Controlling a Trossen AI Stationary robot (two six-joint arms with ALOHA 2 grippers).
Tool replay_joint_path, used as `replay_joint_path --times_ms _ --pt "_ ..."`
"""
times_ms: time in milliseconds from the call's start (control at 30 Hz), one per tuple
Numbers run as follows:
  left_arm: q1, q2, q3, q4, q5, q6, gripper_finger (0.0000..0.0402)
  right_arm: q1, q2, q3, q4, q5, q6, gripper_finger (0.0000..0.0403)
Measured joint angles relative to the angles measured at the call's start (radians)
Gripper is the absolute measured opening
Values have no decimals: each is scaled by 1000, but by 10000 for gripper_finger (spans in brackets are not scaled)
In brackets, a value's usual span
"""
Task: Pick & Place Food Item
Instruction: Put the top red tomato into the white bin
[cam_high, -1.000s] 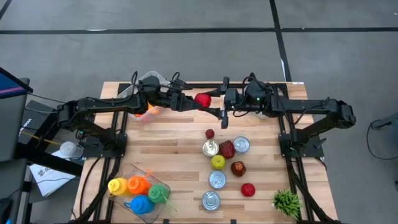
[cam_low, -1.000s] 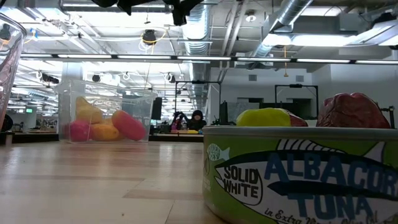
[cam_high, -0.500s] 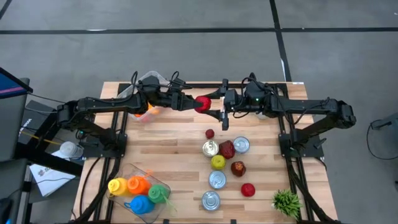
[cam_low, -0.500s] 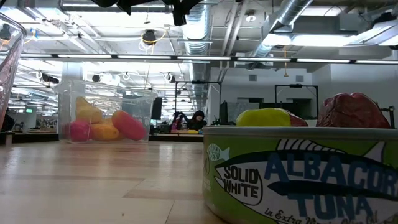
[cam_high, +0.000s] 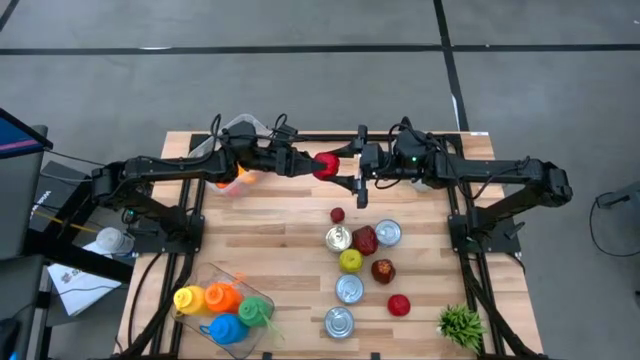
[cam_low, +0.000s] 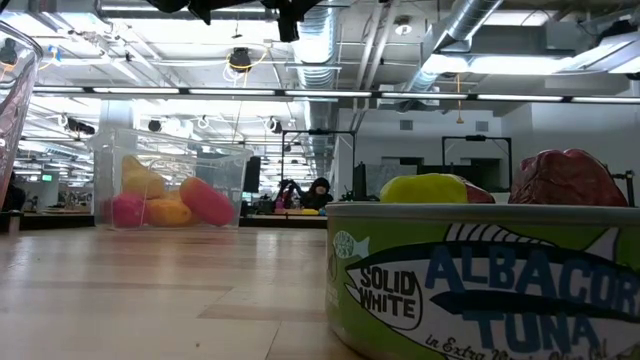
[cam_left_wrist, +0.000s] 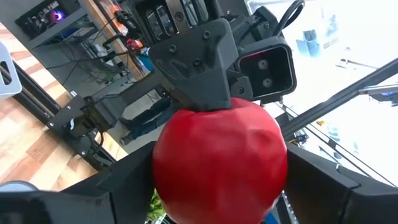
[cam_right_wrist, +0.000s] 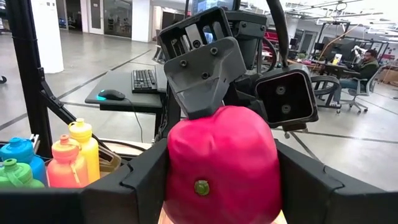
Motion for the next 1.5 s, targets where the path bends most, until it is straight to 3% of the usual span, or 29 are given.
replay_joint_path --times_ms 167,400,533,700,800,900,1067,1233,1300,1500 --pt "1 0 0 -2 -1 -1 291 1 0 0 -1 36 4 255" --pt "28 0 0 1 2 0 290 2 0 83 -79 70 -5 350" --pt "60 0 0 2 16 2 290 20 0 210 -283 136 -39 381" --pt "149 -11 0 -17 123 57 290 44 -1 377 -546 172 -41 387" --pt "232 -34 2 -97 191 145 290 56 0 463 -683 175 -23 386" --pt "328 -85 -1 -333 199 316 290 69 -2 523 -781 191 -6 384" --pt "450 -195 -1 -688 32 626 289 74 0 537 -868 212 20 384" --pt "480 -296 1 -958 -423 857 289 74 0 537 -921 214 47 384" --pt "481 -300 1 -1045 -550 888 289 74 0 537 -919 214 50 384" --pt "502 -205 0 -1209 -616 888 289 67 0 537 -909 214 50 384"
